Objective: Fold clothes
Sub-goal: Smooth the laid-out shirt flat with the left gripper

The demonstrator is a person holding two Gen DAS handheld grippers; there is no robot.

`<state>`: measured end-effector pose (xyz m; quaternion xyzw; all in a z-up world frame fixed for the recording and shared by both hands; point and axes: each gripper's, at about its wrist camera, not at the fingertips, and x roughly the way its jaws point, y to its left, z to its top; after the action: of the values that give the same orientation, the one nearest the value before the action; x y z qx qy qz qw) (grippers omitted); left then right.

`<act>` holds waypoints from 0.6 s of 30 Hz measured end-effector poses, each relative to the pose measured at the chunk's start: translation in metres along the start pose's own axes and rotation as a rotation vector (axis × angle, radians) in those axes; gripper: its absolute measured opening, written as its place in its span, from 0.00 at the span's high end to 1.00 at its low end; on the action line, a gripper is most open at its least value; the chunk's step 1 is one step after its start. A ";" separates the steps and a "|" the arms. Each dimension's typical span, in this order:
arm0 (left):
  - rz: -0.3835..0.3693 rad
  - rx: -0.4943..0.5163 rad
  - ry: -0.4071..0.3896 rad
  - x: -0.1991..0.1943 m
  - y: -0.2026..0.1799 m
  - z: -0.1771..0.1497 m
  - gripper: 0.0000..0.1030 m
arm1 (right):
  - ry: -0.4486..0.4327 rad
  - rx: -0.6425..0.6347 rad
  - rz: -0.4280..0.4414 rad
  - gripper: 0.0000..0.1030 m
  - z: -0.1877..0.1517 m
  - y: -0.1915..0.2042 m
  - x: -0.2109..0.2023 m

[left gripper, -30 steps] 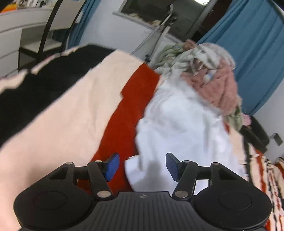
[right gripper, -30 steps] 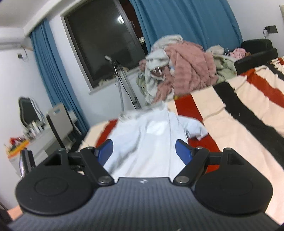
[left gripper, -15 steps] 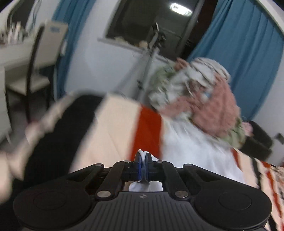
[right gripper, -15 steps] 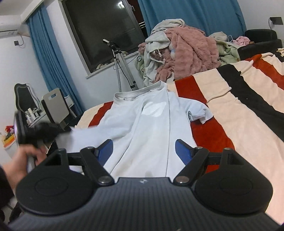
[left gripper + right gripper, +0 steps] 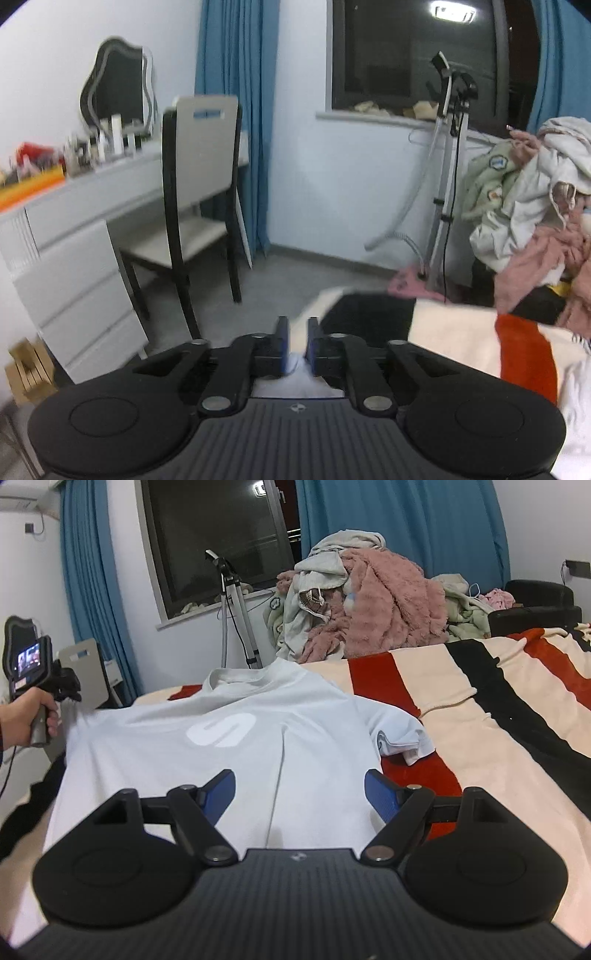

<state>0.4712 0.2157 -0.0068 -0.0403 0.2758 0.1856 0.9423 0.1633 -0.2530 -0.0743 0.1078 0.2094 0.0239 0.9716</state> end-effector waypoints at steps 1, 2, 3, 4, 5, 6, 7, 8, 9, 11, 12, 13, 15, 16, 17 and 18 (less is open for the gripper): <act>-0.013 0.006 0.012 -0.001 -0.001 -0.006 0.67 | 0.005 0.000 0.001 0.24 -0.001 0.000 0.003; -0.027 0.010 0.026 -0.003 -0.002 -0.013 0.59 | 0.009 0.002 0.007 0.24 -0.001 -0.001 0.005; -0.055 -0.002 0.062 -0.021 0.005 -0.028 0.57 | 0.011 0.004 0.014 0.24 -0.001 -0.001 0.007; -0.083 -0.014 0.098 -0.039 0.011 -0.042 0.54 | 0.010 0.003 0.018 0.24 -0.001 -0.001 0.007; -0.111 -0.026 0.134 -0.057 0.017 -0.056 0.51 | 0.008 0.002 0.021 0.24 -0.001 0.000 0.006; -0.139 -0.037 0.170 -0.075 0.023 -0.070 0.49 | 0.005 0.002 0.024 0.24 -0.001 0.000 0.005; -0.167 -0.049 0.206 -0.093 0.029 -0.084 0.47 | 0.001 0.004 0.028 0.24 0.000 0.000 0.003; -0.195 -0.061 0.242 -0.111 0.035 -0.099 0.45 | -0.006 0.007 0.033 0.24 0.001 0.000 0.001; -0.223 -0.073 0.277 -0.129 0.041 -0.113 0.45 | -0.013 0.008 0.037 0.24 0.002 0.000 -0.003; -0.279 -0.097 0.349 -0.165 0.053 -0.141 0.45 | -0.024 0.001 0.037 0.24 0.004 0.002 -0.011; -0.307 -0.109 0.385 -0.183 0.059 -0.155 0.45 | -0.029 -0.003 0.037 0.24 0.004 0.003 -0.015; -0.335 -0.121 0.421 -0.201 0.065 -0.170 0.45 | -0.034 -0.005 0.038 0.24 0.004 0.003 -0.020; -0.371 -0.137 0.484 -0.230 0.073 -0.194 0.45 | -0.039 -0.003 0.039 0.24 0.004 0.002 -0.029; -0.381 -0.141 0.511 -0.241 0.076 -0.204 0.45 | -0.038 -0.002 0.041 0.24 0.004 0.001 -0.035; -0.390 -0.145 0.539 -0.252 0.078 -0.214 0.46 | -0.038 0.000 0.043 0.24 0.003 -0.001 -0.041; -0.400 -0.150 0.566 -0.263 0.080 -0.224 0.48 | -0.039 0.002 0.044 0.24 0.003 -0.002 -0.048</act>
<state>0.1229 0.1640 -0.0533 -0.2123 0.4982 -0.0013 0.8407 0.1205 -0.2604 -0.0529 0.1138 0.1882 0.0431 0.9746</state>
